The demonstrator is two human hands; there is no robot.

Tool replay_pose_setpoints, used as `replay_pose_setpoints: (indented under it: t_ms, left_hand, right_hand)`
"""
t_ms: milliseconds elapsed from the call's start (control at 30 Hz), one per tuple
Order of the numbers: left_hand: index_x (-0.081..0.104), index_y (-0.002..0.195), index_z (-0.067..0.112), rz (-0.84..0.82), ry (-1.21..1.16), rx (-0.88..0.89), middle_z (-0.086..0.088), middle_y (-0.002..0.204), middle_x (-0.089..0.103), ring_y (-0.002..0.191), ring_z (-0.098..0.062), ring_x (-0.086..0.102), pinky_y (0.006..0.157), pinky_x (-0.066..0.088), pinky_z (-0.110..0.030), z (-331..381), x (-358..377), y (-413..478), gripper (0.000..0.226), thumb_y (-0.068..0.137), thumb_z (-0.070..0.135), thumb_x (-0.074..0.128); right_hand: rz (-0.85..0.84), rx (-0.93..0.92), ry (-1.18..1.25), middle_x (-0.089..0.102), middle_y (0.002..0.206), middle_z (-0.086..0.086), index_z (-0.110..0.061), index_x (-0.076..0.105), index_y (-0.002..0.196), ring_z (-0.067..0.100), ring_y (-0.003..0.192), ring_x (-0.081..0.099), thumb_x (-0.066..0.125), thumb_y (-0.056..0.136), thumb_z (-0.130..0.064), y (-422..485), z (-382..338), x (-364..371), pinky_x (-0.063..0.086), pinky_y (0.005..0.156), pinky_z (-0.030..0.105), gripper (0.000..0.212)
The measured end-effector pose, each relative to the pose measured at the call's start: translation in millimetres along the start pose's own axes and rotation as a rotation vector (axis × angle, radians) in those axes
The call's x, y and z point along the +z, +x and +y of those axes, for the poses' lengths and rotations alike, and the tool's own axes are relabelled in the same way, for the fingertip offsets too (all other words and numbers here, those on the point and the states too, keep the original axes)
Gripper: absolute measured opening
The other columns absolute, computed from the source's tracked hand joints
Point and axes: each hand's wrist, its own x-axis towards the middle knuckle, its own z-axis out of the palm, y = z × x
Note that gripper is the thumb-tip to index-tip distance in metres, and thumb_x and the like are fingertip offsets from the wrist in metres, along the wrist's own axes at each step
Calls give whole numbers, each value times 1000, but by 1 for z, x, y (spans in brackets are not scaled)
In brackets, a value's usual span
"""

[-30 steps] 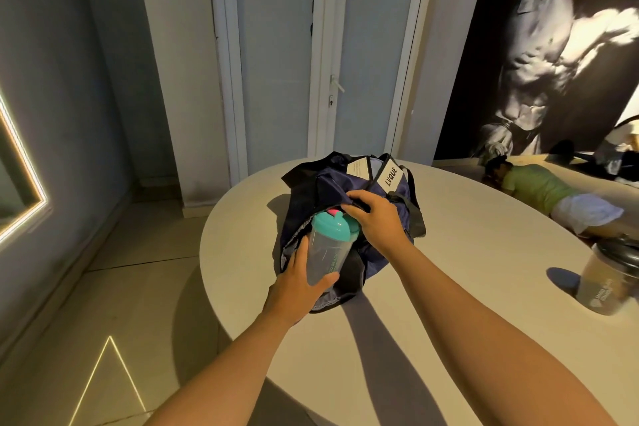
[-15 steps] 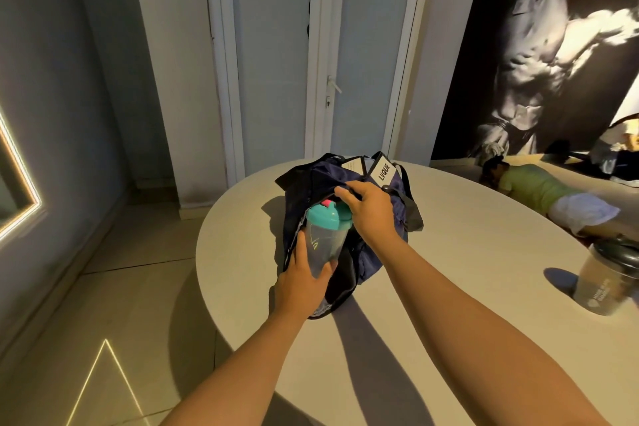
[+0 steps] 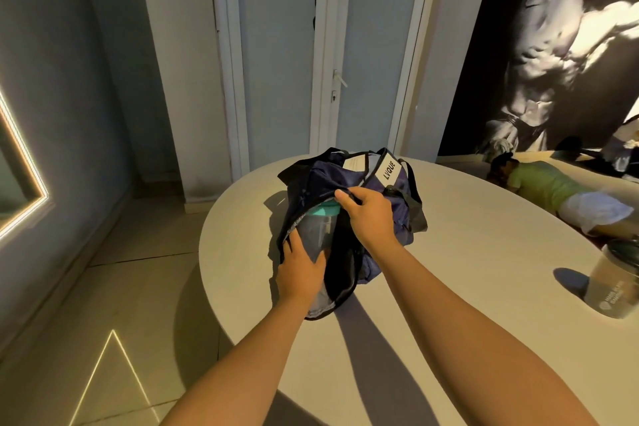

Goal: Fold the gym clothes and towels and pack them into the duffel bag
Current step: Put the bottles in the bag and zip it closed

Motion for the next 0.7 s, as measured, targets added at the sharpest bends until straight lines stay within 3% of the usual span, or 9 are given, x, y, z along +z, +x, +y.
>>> replay_pose_setpoints:
  t_ms: [67,133,200,300,367,533,633,700]
  left_hand:
    - [12,159,31,40,-14,149,-7,162,24,122,-34,56,82,51,-41,-7,0,-9,76,100,36,58]
    - [18,157,41,53,11,260,-5,158,25,102,-31,63,66,49,-35,-16,2,-16,72,100,29,60]
    - [27,153,42,54,36,242,-5,150,27,90,-30,62,61,45,-32,-19,3,-18,64,100,26,59]
    - [38,148,33,71,135,182,-6,132,32,82,-27,61,62,45,-29,-18,3,-16,52,101,28,59]
    - [40,143,32,71,194,168,-7,127,35,84,-27,62,64,44,-29,-18,5,-14,44,102,30,55]
    - [38,138,33,42,186,150,-8,130,52,104,-34,61,68,45,-40,-11,6,-5,31,107,31,39]
    - [34,144,33,21,136,132,-7,120,63,99,-31,61,65,44,-38,-13,6,0,37,107,25,38]
    - [25,152,37,-19,101,170,-6,125,62,102,-29,62,68,49,-41,-16,6,0,50,106,23,42]
  right_hand:
    - [1,6,7,54,58,-8,-33,62,73,7,55,47,62,97,-44,-5,0,1,34,52,30,26]
    - [3,26,19,47,53,-9,-33,58,72,6,51,41,62,97,-43,-7,-1,3,27,51,27,27]
    - [-3,50,22,50,54,-9,-29,62,74,7,52,42,62,97,-44,-7,-1,5,29,52,28,27]
    - [-16,81,65,66,69,-6,-22,73,85,13,66,59,62,95,-47,-6,-2,4,44,60,32,29]
    - [-10,83,84,71,77,-3,-21,76,91,16,76,65,62,95,-48,-5,-3,3,49,66,34,30]
    - [-27,70,69,72,79,-8,-26,77,92,13,79,67,62,93,-52,-3,-1,0,53,70,35,30]
    - [-95,48,12,70,76,-10,-25,77,96,10,74,64,63,94,-49,-7,3,0,50,67,34,27]
    - [-132,44,-36,73,89,-6,-21,76,107,13,83,66,63,95,-48,-10,7,4,53,75,38,32]
